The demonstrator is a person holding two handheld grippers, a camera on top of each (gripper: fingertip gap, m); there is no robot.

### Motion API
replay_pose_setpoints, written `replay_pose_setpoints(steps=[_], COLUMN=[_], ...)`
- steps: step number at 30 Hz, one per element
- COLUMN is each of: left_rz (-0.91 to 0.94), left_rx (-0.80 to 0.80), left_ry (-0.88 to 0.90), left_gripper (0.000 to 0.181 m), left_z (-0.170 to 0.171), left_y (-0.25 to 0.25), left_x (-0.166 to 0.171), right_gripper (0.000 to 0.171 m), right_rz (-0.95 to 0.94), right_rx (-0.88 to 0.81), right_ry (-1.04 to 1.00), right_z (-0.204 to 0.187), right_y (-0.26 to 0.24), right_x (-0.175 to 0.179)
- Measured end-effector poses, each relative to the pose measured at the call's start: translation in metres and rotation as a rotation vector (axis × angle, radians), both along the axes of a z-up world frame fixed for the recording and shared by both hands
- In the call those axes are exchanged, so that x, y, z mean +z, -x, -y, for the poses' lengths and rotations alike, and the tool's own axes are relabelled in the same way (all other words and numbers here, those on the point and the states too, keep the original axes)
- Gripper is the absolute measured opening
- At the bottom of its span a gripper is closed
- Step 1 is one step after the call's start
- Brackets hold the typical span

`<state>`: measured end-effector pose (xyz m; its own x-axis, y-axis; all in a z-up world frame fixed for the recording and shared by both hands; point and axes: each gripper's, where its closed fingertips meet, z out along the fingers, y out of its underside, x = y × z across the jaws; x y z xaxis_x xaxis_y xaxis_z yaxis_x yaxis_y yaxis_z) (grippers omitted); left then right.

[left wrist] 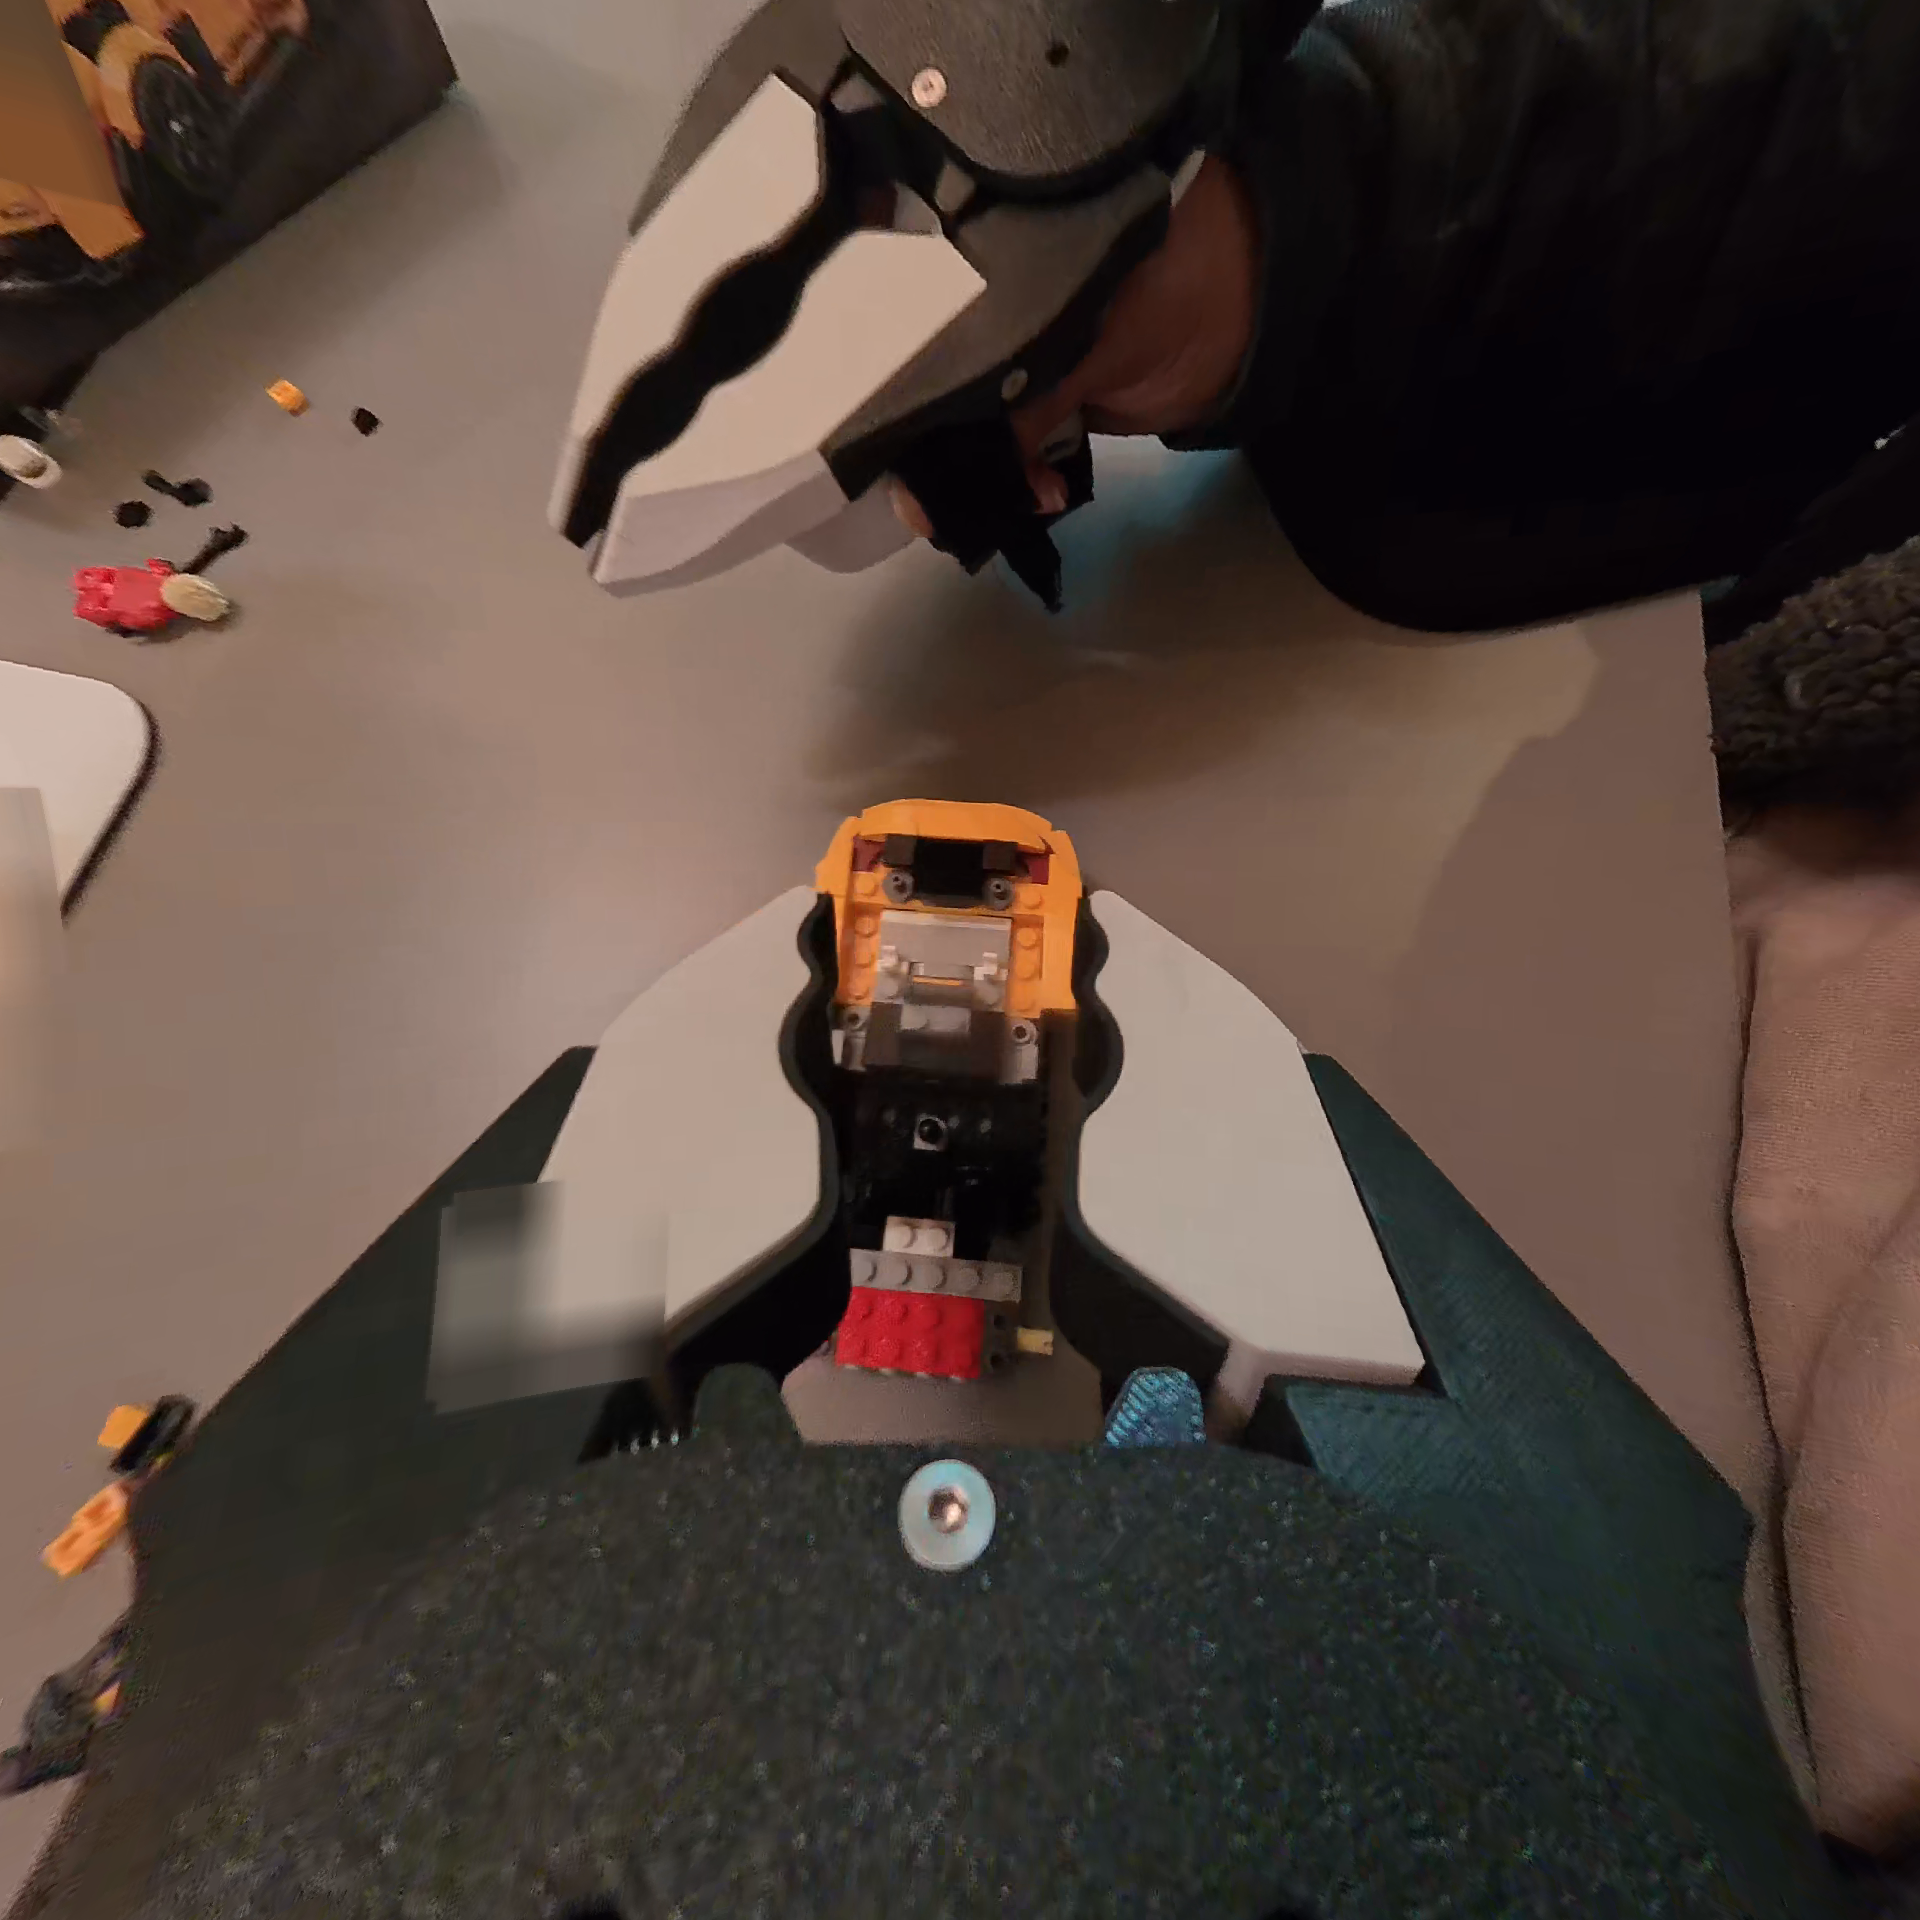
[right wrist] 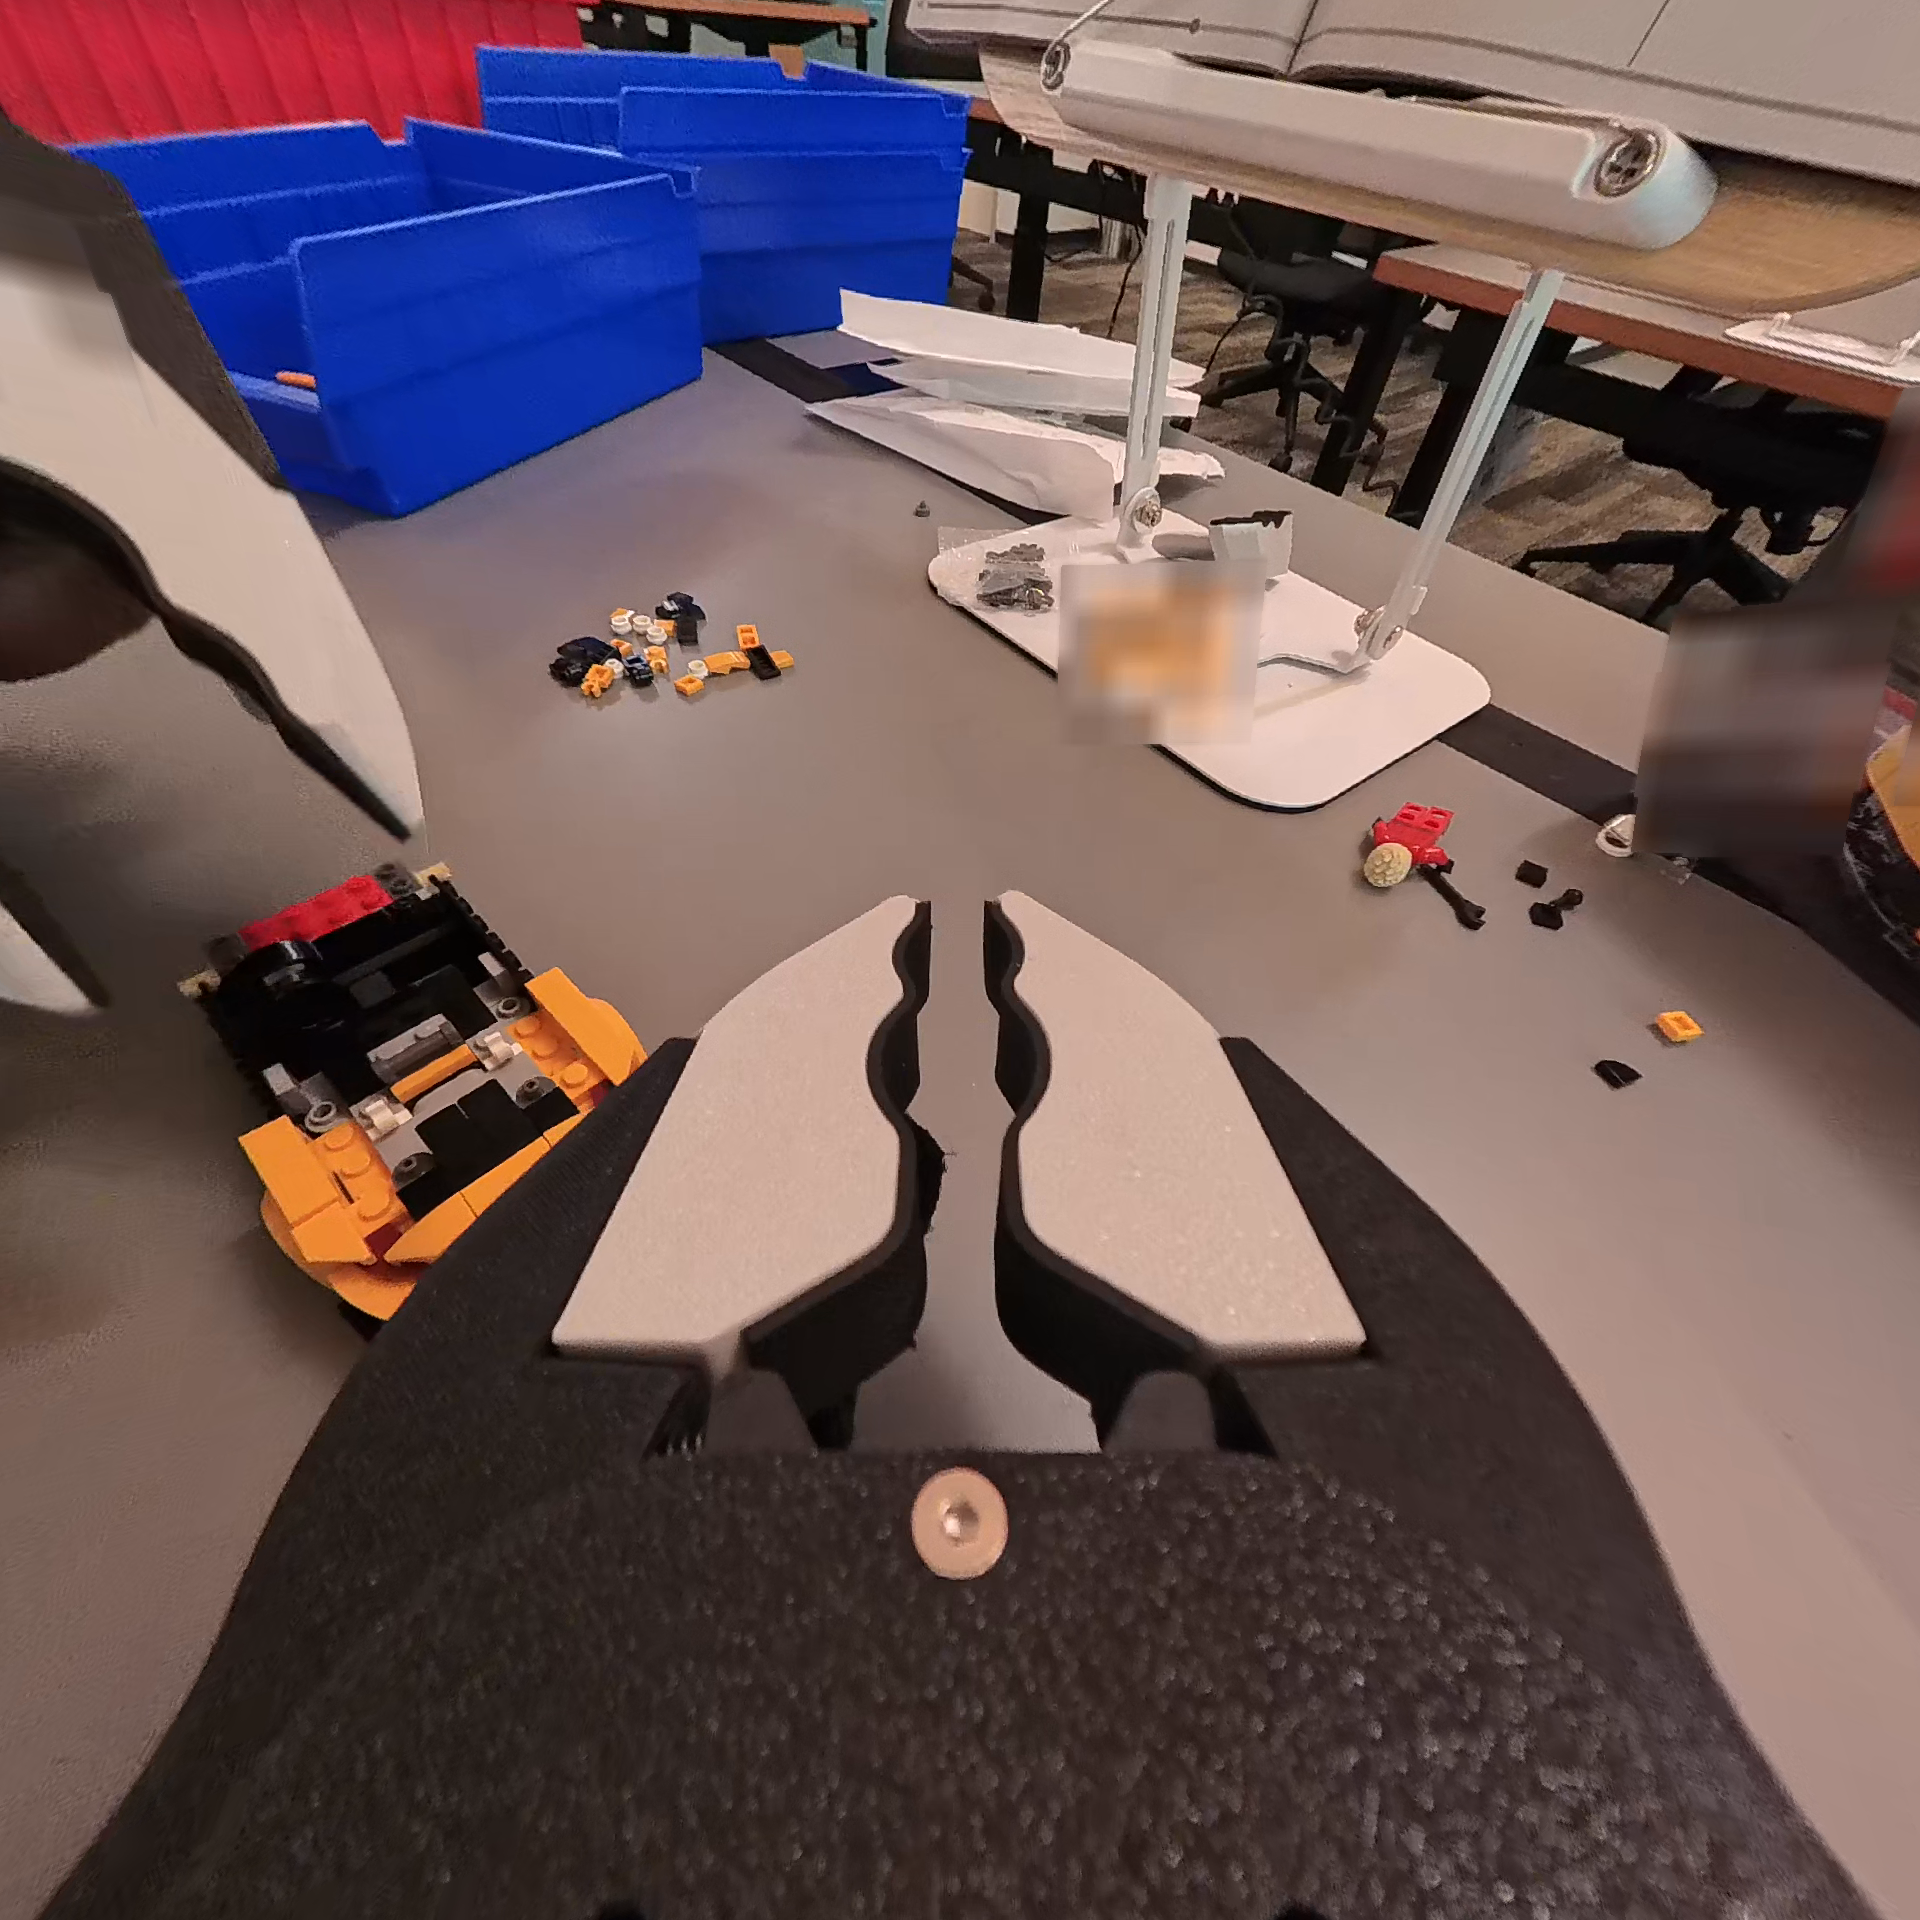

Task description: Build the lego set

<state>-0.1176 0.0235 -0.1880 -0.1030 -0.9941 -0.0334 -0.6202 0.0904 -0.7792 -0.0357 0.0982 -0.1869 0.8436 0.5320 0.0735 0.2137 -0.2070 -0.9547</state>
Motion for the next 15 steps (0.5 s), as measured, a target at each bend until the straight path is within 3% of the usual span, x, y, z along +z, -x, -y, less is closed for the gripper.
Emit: replay_pose_setpoints(steps=[15], left_rz=[-0.039], left_rx=[-0.032], left_ry=[0.026], left_gripper=[0.083], left_z=[-0.004], left_y=[0.021], left_x=[-0.040], right_gripper=[0.010], right_rz=[-0.011], right_rx=[-0.010], right_ry=[0.018], right_z=[-0.002], right_y=[-0.002], right_x=[-0.005])
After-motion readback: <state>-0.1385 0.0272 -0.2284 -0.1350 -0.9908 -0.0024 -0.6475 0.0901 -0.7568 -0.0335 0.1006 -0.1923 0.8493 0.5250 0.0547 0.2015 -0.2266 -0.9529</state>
